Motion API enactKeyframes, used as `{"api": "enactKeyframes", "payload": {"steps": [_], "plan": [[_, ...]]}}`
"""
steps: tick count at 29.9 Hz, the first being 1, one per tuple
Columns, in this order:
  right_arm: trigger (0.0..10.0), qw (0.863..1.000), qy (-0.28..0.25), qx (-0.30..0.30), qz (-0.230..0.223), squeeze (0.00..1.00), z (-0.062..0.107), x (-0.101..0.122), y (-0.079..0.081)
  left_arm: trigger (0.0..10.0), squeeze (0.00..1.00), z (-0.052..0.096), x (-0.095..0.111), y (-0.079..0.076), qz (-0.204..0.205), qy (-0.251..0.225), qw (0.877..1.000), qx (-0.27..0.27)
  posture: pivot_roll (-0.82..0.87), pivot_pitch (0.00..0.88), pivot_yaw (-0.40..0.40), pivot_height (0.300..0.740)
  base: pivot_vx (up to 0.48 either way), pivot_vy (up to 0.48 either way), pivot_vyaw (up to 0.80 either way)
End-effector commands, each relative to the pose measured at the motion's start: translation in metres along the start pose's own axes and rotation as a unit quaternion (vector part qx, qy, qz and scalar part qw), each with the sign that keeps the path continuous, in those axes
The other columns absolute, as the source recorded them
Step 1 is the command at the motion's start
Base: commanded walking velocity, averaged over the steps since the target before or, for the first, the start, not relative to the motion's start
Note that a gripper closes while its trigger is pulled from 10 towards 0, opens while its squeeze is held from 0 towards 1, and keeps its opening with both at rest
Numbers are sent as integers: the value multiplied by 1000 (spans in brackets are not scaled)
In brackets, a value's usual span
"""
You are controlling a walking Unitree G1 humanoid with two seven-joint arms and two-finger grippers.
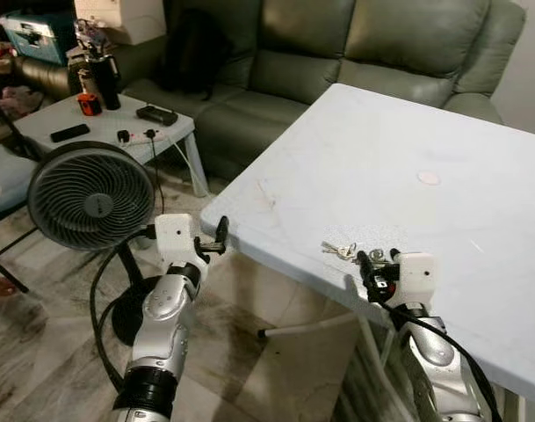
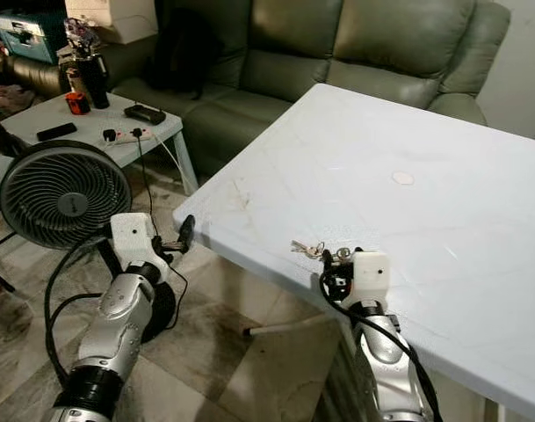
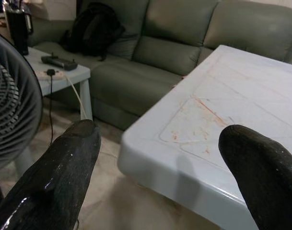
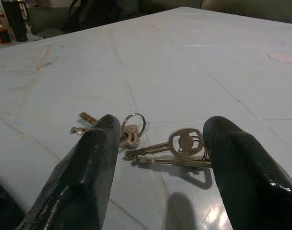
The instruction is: Hang keys on a hook
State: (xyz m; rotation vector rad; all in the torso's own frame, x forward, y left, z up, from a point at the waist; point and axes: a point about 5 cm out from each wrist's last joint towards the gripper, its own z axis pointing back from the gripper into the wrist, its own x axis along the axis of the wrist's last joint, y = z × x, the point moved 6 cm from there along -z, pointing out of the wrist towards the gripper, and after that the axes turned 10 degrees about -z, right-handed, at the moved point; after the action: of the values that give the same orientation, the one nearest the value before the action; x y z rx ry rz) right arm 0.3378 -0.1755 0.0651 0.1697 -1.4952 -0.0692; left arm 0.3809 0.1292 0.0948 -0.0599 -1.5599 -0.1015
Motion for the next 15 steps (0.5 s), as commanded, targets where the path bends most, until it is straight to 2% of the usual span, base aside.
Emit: {"api": "enactKeyframes", "payload": {"steps": [1,15], "plan": [[10000,1000,-3,0,-1,0,0,4,-1,10000,0,1,2,-2,-4,-5,1000,-2,62,0,-25,740,0,0,0],[10000,1000,-3,1,-1,0,-3,3,1,10000,0,3,5,-8,-14,-17,999,-24,68,0,-27,740,0,0,0]]}}
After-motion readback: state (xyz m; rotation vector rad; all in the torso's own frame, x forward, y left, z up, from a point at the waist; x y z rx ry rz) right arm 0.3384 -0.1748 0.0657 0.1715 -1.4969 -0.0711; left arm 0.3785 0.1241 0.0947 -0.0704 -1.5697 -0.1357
